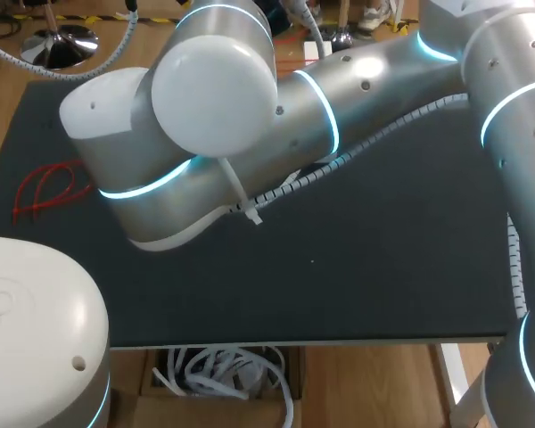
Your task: Grab the tape and strap the tape.
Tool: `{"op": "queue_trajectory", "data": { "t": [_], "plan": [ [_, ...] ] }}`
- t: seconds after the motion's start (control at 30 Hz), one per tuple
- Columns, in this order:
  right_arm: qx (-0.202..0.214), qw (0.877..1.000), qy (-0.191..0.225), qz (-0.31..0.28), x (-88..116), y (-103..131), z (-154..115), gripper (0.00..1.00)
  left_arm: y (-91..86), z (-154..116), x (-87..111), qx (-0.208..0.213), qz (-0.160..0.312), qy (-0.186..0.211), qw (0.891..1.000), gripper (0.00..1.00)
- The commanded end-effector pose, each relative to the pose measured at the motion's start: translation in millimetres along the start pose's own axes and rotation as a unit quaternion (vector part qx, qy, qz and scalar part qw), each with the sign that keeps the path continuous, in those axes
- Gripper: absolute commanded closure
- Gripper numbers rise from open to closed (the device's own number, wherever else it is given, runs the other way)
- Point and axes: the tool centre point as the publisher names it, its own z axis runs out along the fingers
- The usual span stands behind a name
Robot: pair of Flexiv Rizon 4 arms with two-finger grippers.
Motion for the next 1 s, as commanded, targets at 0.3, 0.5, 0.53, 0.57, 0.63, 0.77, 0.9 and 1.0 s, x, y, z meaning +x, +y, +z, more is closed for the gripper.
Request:
{"op": "queue_trajectory", "data": {
  "t": [0.3,0.5,0.53,0.57,0.63,0.77,0.9,1.0],
  "plan": [
    [-0.005,1.0,0.0,0.003,-3,5,1,1.0,-0.7,0,0.2,-0.001,0.0,0.0,1.0,1.0],
    [-0.001,1.0,0.0,0.012,-5,-1,0,1.0,-0.7,0,0.2,-0.001,0.0,0.0,1.0,1.0],
    [0.0,1.0,-0.001,0.013,-5,-2,1,1.0,-0.7,0,0.2,-0.001,0.0,0.0,1.0,1.0],
    [0.002,1.0,-0.001,0.014,-5,-3,1,1.0,-0.7,0,0.2,-0.001,0.0,0.0,1.0,1.0],
    [0.004,1.0,0.0,0.014,-5,-5,1,1.0,-0.7,0,0.2,-0.001,0.0,0.0,1.0,1.0],
    [0.008,1.0,0.002,0.016,-3,-8,2,1.0,-0.7,0,0.2,-0.001,0.0,0.0,1.0,1.0],
    [0.009,1.0,0.003,0.019,-3,-9,2,1.0,-0.7,0,0.2,-0.001,0.0,0.0,1.0,1.0],
    [0.006,1.0,0.003,0.02,-2,-10,1,1.0,-0.7,0,0.2,-0.001,0.0,0.0,1.0,1.0]
  ]
}}
